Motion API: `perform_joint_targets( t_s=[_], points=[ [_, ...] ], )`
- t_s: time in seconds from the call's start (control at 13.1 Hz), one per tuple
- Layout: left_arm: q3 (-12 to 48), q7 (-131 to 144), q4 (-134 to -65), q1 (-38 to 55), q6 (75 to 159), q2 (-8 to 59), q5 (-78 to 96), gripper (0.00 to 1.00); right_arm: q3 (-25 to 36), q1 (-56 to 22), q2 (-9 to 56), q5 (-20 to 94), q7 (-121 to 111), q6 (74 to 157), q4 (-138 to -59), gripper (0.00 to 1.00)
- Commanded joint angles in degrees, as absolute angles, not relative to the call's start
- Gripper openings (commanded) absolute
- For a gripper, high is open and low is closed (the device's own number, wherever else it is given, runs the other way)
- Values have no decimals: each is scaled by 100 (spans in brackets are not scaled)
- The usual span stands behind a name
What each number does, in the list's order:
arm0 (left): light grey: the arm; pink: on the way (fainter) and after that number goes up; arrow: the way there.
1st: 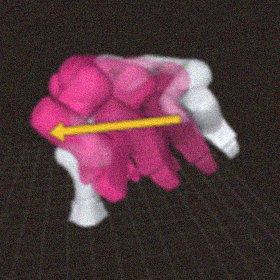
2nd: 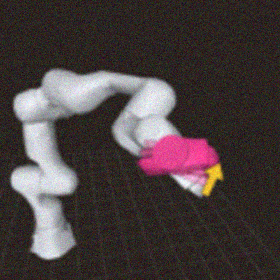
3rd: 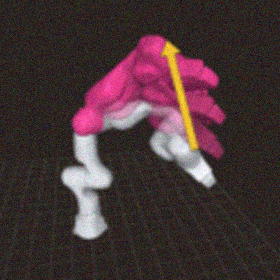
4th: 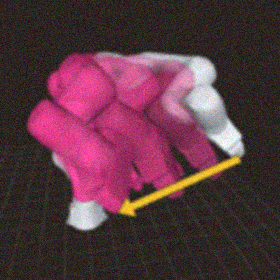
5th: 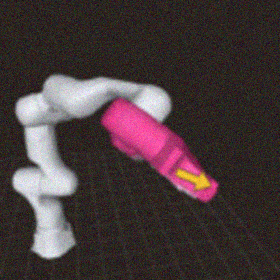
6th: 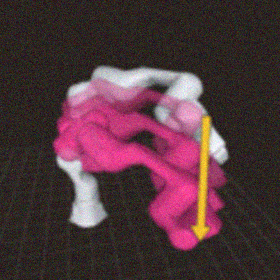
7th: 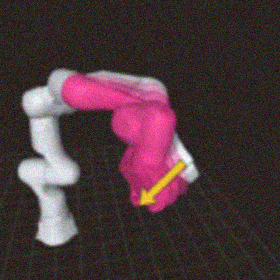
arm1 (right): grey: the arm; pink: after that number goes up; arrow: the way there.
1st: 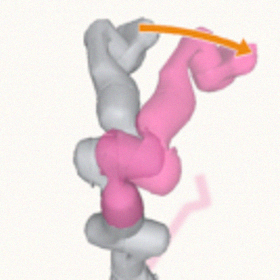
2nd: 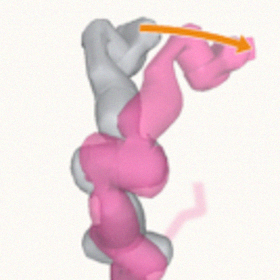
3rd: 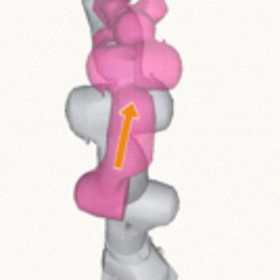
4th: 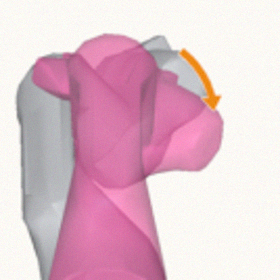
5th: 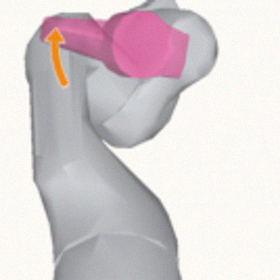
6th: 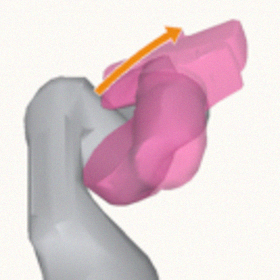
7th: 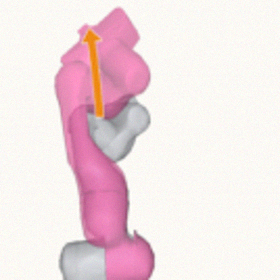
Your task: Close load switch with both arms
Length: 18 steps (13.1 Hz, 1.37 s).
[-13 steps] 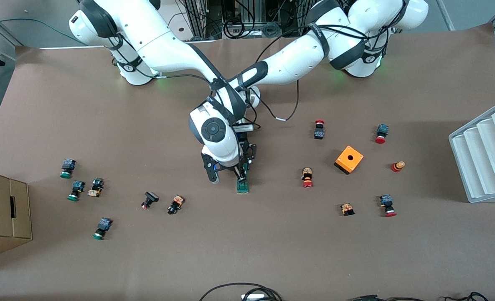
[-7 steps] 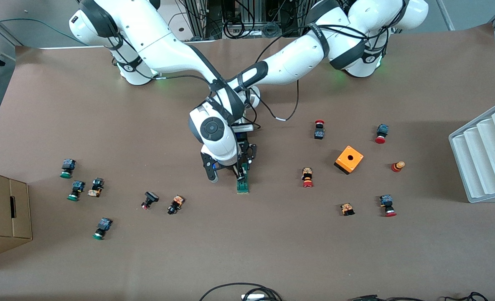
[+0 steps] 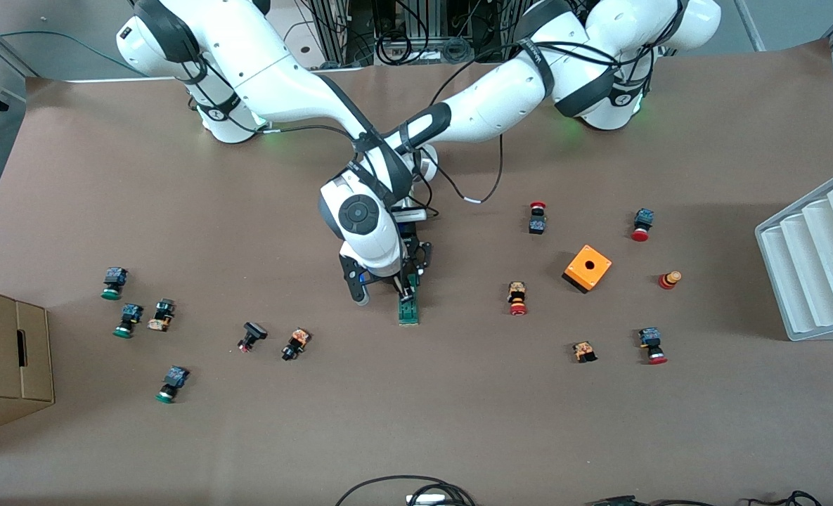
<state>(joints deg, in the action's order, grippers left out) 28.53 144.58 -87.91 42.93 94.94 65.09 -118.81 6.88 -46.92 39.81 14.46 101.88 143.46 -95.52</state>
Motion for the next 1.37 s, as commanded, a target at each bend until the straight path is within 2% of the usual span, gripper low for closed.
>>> perform_joint_targets(
  t_s=[0.0, 0.15, 0.23, 1.29],
  points=[
    [2856, 14414, -8596, 4359, 9466, 6653, -11944, 48, 677, -4685, 3788, 1520, 10152, 14449, -9686, 50],
    [2856, 14414, -8596, 4359, 9475, 6653, -11944, 49, 677, -4685, 3779, 1521, 10151, 14449, -9677, 49],
    [2856, 14414, -8596, 4359, 9475, 6653, -11944, 49, 677, -4685, 3779, 1512, 10151, 14449, -9685, 43],
    [2856, 14405, -8596, 4359, 9475, 6653, -11944, 52, 677, -4746, 3762, 1468, 10134, 14449, -9791, 43]
  ],
)
